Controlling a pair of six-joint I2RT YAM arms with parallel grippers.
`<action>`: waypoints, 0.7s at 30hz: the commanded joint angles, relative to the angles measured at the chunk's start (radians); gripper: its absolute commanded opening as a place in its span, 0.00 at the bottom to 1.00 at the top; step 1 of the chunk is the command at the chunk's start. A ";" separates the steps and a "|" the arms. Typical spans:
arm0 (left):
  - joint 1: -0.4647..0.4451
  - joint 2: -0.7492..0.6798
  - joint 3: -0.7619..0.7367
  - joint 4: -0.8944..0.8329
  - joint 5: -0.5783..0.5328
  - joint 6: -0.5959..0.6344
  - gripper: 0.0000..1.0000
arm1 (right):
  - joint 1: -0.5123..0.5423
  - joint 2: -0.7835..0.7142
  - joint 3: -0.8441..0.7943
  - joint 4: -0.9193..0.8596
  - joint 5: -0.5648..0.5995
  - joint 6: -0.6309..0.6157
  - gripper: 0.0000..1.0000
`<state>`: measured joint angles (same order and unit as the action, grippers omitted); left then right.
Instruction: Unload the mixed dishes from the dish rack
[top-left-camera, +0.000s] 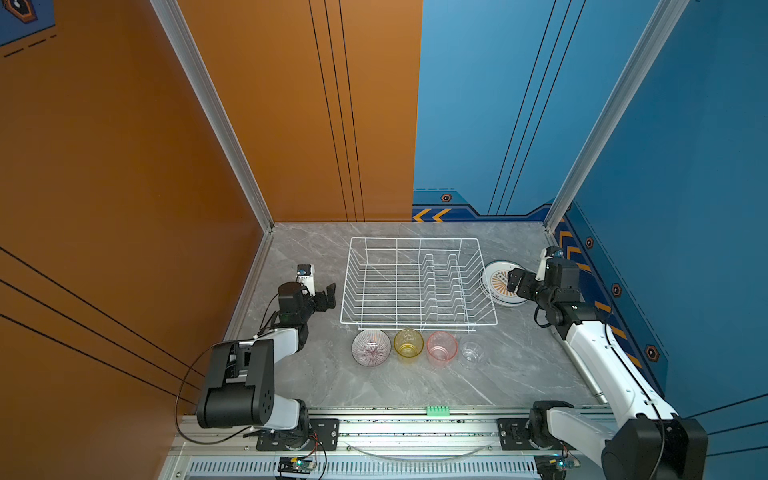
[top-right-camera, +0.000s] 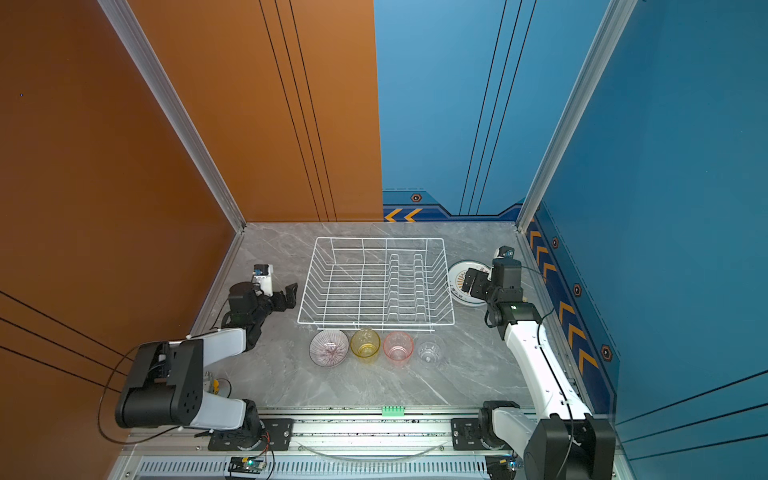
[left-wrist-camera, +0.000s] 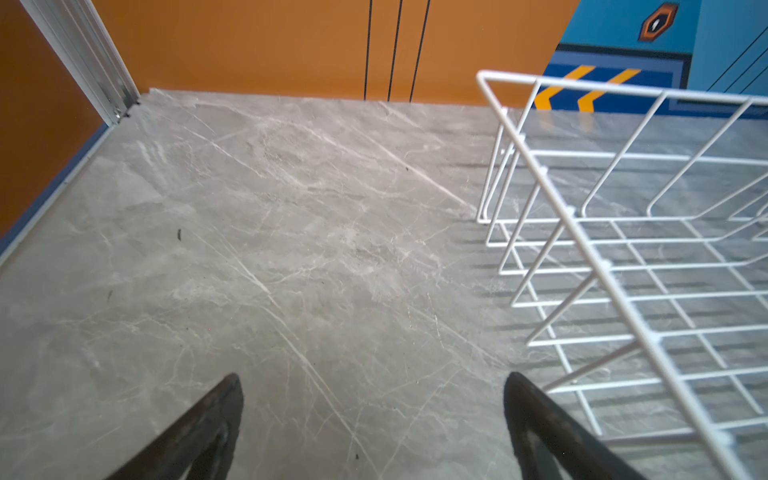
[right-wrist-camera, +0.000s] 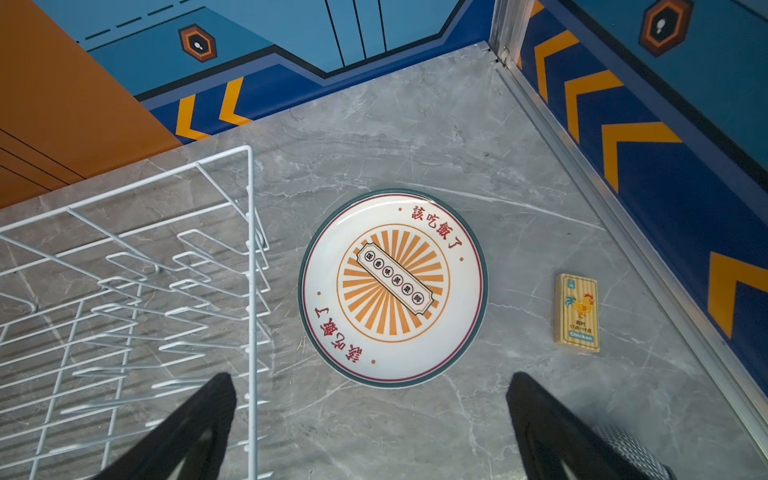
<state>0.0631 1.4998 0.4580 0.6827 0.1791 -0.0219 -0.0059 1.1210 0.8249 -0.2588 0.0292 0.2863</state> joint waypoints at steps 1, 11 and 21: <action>-0.016 0.015 -0.021 0.096 -0.004 0.047 0.98 | -0.006 0.026 -0.029 0.075 0.043 0.002 1.00; -0.053 0.062 -0.112 0.302 -0.075 0.067 0.98 | -0.011 0.042 -0.268 0.480 0.189 -0.018 1.00; -0.063 0.059 -0.116 0.304 -0.091 0.075 0.98 | -0.009 0.180 -0.444 0.919 0.279 -0.093 1.00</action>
<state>0.0051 1.5543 0.3496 0.9642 0.1081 0.0376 -0.0124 1.2602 0.4019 0.4683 0.2584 0.2321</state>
